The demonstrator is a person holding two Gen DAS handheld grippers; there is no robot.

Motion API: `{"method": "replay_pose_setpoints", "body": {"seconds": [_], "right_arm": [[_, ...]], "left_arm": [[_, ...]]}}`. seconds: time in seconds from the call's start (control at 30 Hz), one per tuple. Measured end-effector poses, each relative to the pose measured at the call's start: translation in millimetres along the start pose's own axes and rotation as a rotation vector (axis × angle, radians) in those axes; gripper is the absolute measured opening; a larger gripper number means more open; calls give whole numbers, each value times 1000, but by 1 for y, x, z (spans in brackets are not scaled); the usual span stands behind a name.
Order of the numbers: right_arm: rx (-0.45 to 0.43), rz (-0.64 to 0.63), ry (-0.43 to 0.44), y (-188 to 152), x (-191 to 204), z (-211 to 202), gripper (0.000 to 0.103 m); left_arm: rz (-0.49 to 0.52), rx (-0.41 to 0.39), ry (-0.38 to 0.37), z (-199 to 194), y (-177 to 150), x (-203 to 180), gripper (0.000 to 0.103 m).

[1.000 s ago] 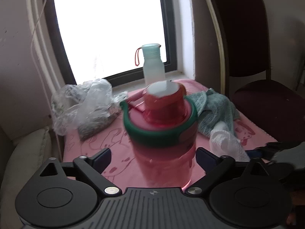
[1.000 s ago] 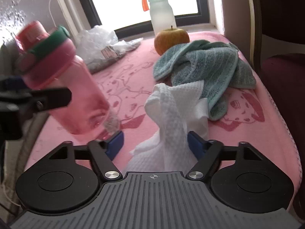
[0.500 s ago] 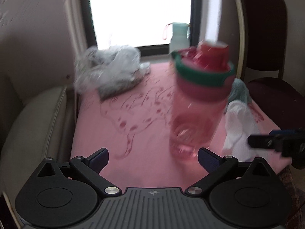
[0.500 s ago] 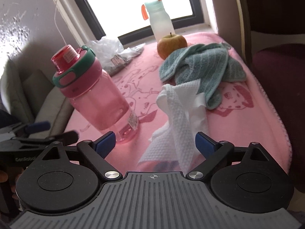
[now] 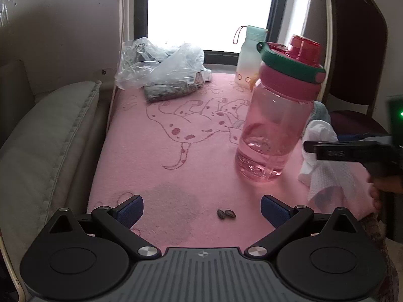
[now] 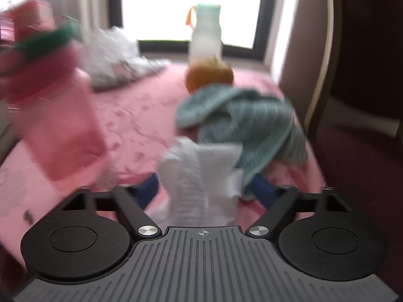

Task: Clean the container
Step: 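Wipe the blanket beside the pink bottle with the cloth in the right gripper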

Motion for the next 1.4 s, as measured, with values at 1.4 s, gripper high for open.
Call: {"method": "replay_pose_setpoints", "body": {"seconds": [1.4], "right_arm": [[195,187,352,-16,55,-11,16]], "left_arm": [[-37,69,48,8,-20,22,100]]}}
Point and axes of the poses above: each gripper's, at about its wrist camera, not at the fingertips, and z roughly the way its jaws point, x to its left, y to its top, the point moved 3 cm from there along z, roughly the way its jaws point, and after that the axes turned 5 degrees about y, right-handed, at the moved point
